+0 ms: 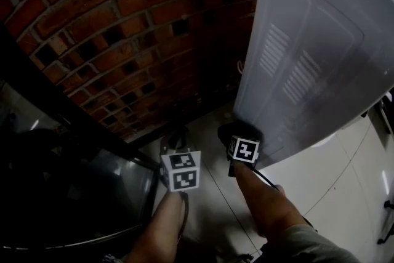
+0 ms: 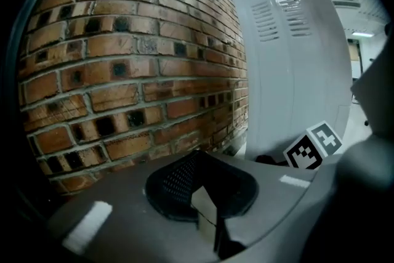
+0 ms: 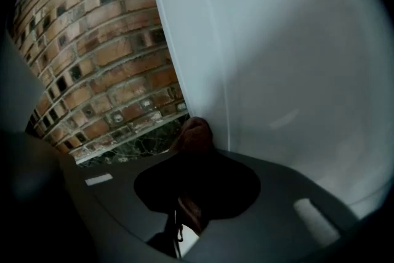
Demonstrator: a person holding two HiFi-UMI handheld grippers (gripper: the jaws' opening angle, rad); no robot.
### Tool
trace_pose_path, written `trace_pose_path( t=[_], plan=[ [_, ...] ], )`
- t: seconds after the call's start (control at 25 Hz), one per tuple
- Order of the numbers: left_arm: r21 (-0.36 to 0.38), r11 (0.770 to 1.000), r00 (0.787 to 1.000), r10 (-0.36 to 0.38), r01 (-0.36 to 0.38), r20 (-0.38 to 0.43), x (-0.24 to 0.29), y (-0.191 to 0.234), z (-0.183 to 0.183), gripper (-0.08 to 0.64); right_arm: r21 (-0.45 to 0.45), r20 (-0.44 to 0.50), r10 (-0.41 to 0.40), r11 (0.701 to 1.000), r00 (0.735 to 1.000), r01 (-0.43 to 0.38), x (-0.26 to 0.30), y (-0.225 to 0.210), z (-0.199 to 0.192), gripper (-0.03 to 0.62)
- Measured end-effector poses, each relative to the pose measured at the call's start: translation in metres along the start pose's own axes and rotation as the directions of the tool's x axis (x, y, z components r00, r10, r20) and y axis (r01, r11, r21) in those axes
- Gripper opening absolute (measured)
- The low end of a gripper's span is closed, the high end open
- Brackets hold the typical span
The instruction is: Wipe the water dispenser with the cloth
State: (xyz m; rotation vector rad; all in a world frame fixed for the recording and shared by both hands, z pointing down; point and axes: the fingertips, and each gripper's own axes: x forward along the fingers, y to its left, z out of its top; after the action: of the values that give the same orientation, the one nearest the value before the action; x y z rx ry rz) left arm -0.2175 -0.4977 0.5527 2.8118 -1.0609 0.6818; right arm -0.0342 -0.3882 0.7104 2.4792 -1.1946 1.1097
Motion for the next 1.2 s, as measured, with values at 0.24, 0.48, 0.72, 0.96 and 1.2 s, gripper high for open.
trace_pose_path(
  t=[0.24, 0.48, 0.72, 0.96, 1.2],
  plan=[
    [-0.001, 1.0, 0.999, 0.019, -0.019, 0.046, -0.028, 0.004, 0.03, 0.0, -0.114, 0.12, 0.159, 0.983, 0.98, -0.145, -0.049, 0.037, 0.036, 0.081],
    [0.006, 0.999, 0.99, 0.03, -0.032, 0.14, -0.061, 0.005, 0.075, 0.0, -0.288, 0.271, 0.285, 0.935, 0.919, -0.205, -0.128, 0.07, 0.114, 0.081],
    [-0.011, 0.999, 0.977, 0.039, -0.038, 0.207, -0.113, 0.007, 0.118, 0.0, -0.521, 0.45, 0.379, 0.847, 0.808, -0.107, -0.266, 0.094, 0.192, 0.081],
    [-0.024, 1.0, 0.94, -0.002, 0.011, 0.34, -0.167, -0.007, 0.186, 0.0, -0.658, 0.645, 0.391, 0.722, 0.656, 0.216, -0.408, 0.119, 0.28, 0.081],
    [0.001, 0.997, 0.9, -0.065, 0.071, 0.431, -0.211, -0.032, 0.233, 0.0, -0.625, 0.769, 0.354, 0.595, 0.532, 0.506, -0.504, 0.135, 0.36, 0.081]
  ],
)
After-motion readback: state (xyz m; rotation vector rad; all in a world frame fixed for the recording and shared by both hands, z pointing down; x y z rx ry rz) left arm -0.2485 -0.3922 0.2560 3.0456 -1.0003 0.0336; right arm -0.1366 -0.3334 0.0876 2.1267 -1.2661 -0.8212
